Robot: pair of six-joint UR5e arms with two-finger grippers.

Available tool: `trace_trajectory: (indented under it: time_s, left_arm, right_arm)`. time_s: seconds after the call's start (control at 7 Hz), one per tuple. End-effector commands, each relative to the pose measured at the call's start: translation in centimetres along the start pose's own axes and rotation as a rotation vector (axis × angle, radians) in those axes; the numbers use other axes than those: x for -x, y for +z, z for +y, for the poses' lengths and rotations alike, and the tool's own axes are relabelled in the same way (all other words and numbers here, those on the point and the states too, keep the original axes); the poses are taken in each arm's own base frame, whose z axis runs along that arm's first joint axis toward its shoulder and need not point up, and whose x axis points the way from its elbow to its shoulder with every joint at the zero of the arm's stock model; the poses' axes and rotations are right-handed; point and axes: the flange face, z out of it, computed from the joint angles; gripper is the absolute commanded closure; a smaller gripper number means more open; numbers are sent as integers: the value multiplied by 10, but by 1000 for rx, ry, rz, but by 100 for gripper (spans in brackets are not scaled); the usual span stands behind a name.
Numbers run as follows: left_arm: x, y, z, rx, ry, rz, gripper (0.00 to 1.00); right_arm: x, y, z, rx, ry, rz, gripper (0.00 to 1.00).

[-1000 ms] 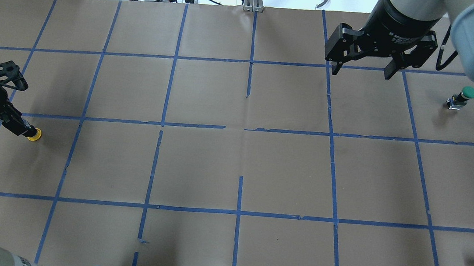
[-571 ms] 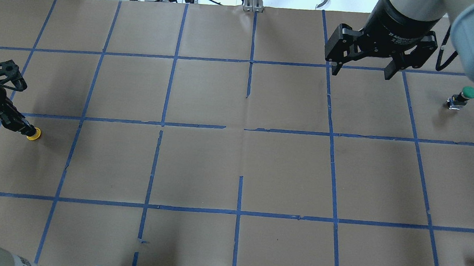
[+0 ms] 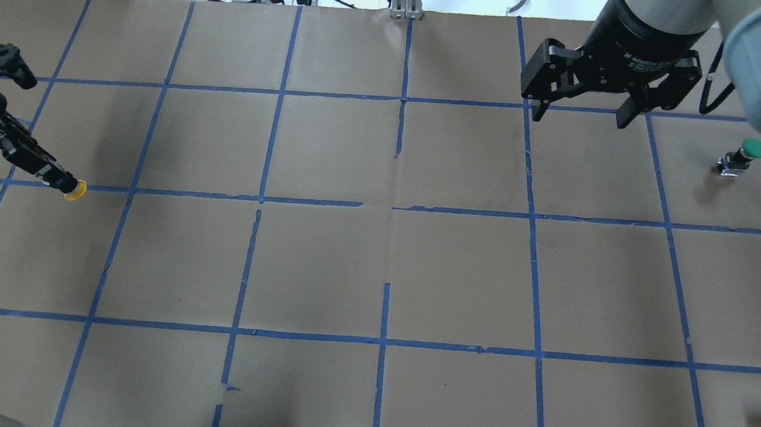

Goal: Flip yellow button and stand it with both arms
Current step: 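Lift the yellow button with the left gripper and carry it toward the table center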

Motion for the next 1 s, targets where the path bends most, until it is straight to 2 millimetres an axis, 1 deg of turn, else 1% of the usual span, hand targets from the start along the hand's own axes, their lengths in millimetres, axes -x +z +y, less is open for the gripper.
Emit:
trace_trajectory:
  time_s: [0.0,0.14,0.29,0.57,0.71,0.86]
  left_arm:
    - [-69,-16,-33,-129,-198,256,82]
    - [-103,-17,-50,-194,-278,392,81]
    - [-136,-14,-71,-246,-318,522,81]
    - [-179,0,-104,-348,-389,751,81]
    - [-202,6,-123,-401,-415,844,81]
    - [-221,14,-138,-422,-434,904,81]
  right_arm:
    - [-7,2,-5,1,14,1,0]
    - [-3,0,-2,-3,6,0,0]
    - [-3,0,-2,-3,6,0,0]
    - [-2,0,-3,-3,8,0,0]
    - [-2,1,-3,-1,8,0,0]
    - [-2,2,-3,3,7,0,0]
